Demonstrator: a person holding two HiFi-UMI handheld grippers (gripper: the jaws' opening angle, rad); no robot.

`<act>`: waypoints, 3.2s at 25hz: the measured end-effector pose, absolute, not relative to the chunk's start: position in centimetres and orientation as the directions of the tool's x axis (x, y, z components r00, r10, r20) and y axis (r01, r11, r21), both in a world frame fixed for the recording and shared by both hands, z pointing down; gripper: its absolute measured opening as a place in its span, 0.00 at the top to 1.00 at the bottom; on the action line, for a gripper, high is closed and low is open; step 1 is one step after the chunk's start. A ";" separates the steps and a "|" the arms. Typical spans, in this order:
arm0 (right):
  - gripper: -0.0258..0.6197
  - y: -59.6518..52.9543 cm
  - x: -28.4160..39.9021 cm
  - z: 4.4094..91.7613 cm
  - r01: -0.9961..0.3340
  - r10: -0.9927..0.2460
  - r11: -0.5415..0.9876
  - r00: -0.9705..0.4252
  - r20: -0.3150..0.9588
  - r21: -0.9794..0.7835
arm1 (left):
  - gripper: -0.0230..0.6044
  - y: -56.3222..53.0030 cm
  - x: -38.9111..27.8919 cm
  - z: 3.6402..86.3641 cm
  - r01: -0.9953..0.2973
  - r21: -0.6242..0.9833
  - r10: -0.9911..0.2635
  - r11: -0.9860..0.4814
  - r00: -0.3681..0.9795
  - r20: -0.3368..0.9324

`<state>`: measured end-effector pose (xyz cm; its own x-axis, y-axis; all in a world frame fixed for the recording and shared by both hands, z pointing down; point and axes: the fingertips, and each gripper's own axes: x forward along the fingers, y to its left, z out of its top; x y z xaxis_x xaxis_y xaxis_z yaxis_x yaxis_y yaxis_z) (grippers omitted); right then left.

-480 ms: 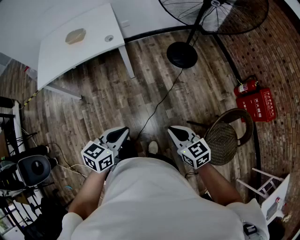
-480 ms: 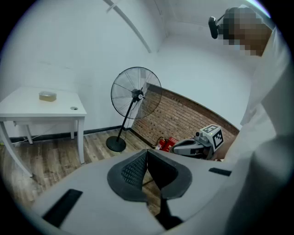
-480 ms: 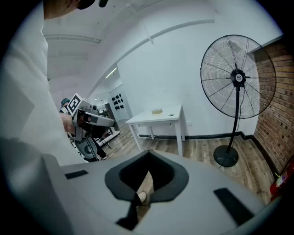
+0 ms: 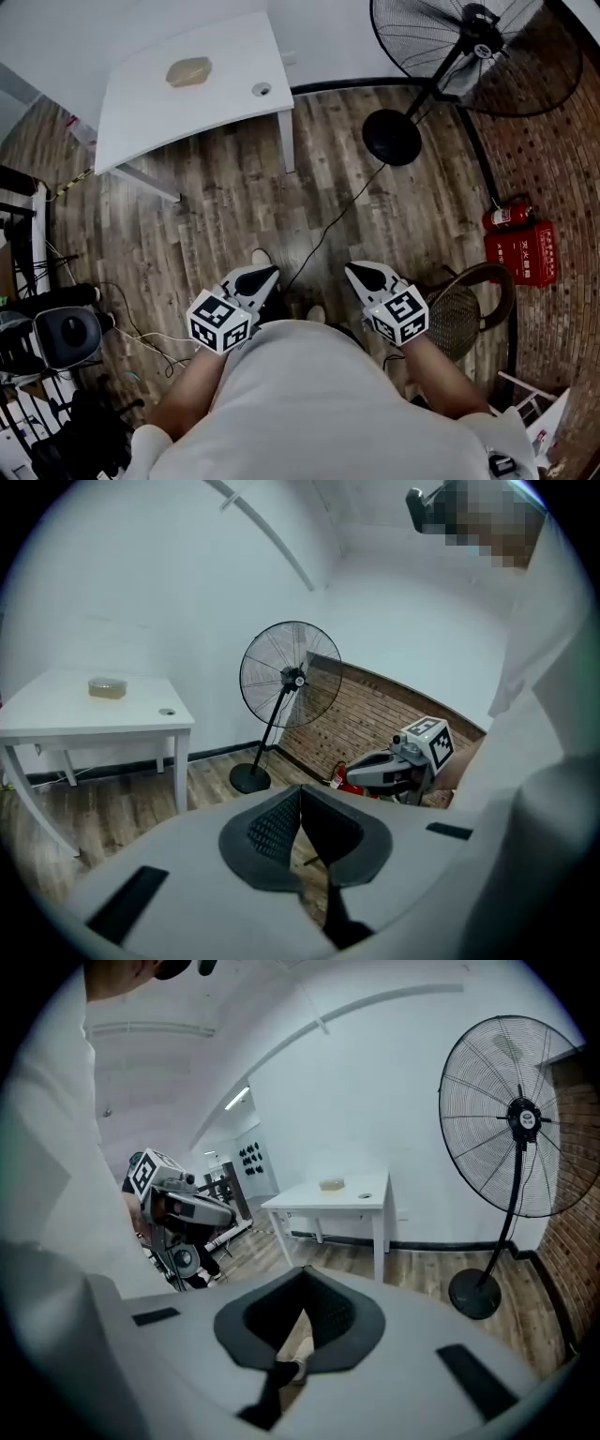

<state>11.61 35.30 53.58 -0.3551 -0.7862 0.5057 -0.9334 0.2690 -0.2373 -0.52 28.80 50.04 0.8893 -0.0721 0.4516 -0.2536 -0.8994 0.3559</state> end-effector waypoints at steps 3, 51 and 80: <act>0.95 31.3 11.8 53.1 -0.933 -0.787 0.255 -0.353 0.507 -0.253 | 0.93 24.2 0.2 49.4 -0.240 0.351 -0.072 -0.905 0.901 0.428; 0.55 -52.7 11.0 62.6 -0.494 -0.361 0.308 -0.851 0.380 -0.813 | 0.93 -28.4 -4.6 45.8 -0.806 0.302 -0.614 -0.510 0.586 0.528; 0.89 -53.4 9.3 55.8 -0.298 -0.463 0.273 -0.874 0.147 -0.915 | 0.93 -29.8 -10.6 44.7 -0.814 0.320 -0.669 -0.485 0.581 0.463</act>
<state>9.32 -53.35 55.77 -0.8739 -0.4634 0.1466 -0.2981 0.2728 -0.9147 -10.57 -29.76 44.71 0.5812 -0.6692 0.4630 -0.8137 -0.4850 0.3204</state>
